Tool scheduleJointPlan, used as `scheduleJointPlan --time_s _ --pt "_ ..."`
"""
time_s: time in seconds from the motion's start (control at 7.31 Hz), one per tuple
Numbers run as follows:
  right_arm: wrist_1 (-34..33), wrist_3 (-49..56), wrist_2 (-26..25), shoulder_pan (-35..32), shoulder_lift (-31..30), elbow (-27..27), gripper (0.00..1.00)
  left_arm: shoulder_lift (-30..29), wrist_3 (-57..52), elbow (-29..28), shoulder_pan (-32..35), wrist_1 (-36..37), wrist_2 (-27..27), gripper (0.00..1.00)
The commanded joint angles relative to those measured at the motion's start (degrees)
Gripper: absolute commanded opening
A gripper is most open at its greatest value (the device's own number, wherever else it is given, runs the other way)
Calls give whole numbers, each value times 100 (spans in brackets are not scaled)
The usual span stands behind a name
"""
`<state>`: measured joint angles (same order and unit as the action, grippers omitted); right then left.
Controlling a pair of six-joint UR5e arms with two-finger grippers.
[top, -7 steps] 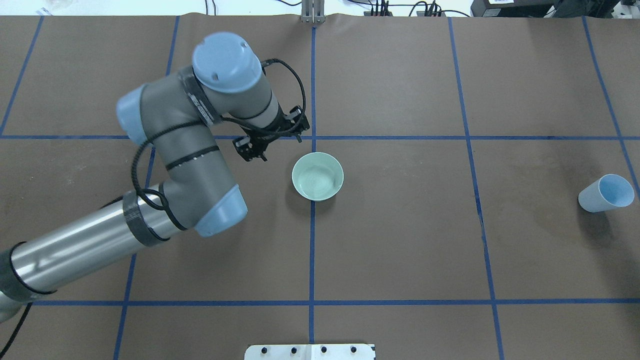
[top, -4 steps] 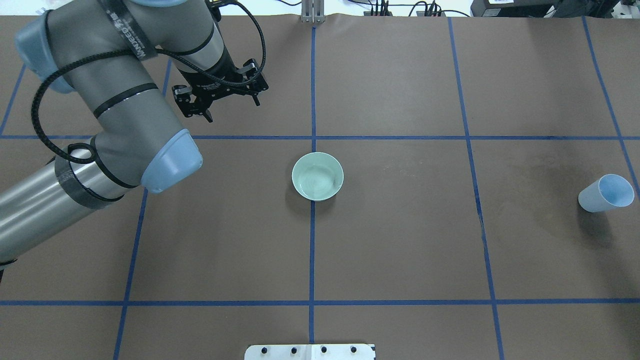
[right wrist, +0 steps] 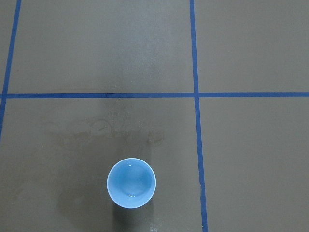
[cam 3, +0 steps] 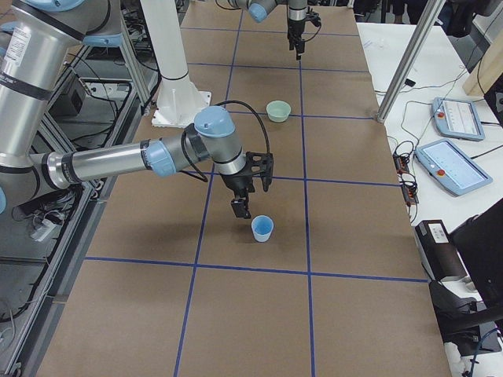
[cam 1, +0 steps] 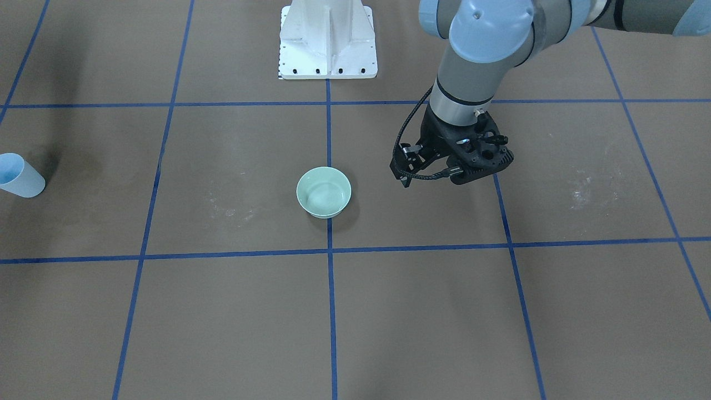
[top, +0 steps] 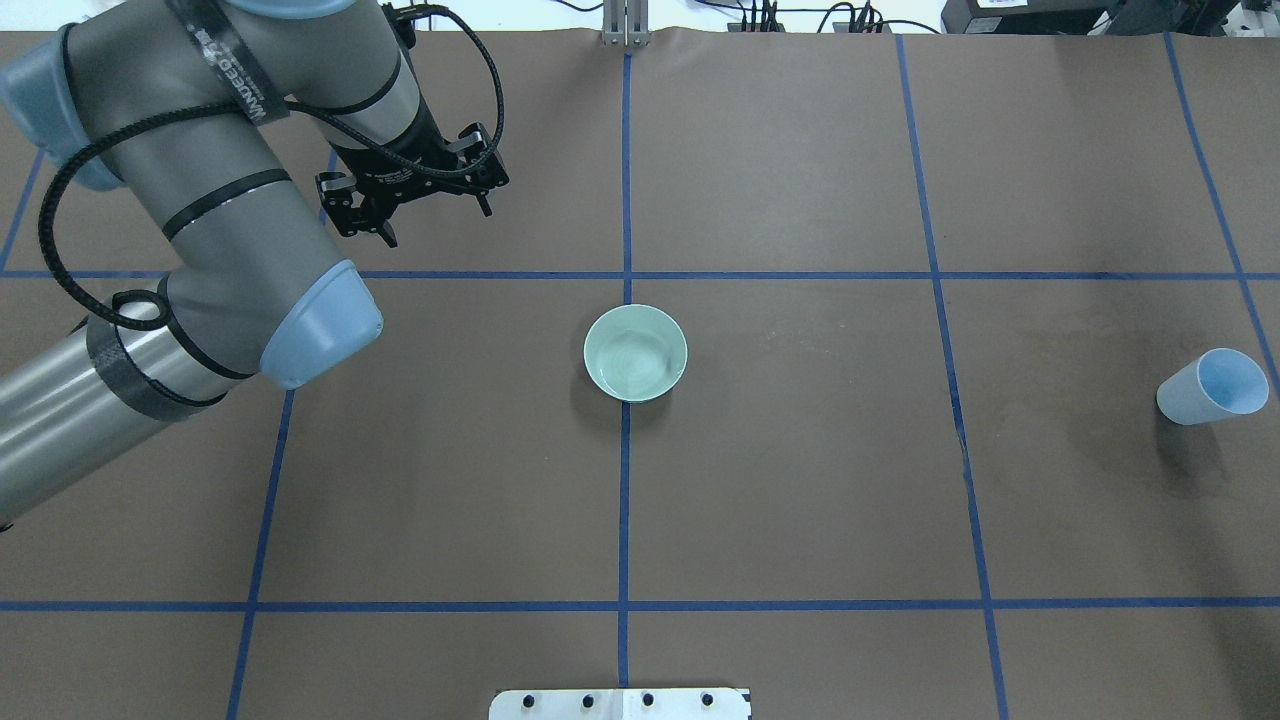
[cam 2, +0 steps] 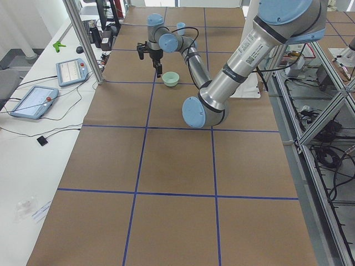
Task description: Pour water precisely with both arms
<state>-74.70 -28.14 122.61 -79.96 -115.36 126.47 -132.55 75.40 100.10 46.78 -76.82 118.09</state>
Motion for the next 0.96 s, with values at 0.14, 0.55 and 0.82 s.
scheduleJointPlan --time_s 0.14,0.55,0.82 --pt "1119 -2011 -771 1056 -397 1 99 98 10 88 -20 -9 -146 100" --pt "2325 -3109 -2344 2571 -1022 -331 99 90 2 106 -29 -9 -146 100" --pt "3748 -3530 -2897 3053 -1102 -1182 99 89 10 106 -38 -9 -146 100"
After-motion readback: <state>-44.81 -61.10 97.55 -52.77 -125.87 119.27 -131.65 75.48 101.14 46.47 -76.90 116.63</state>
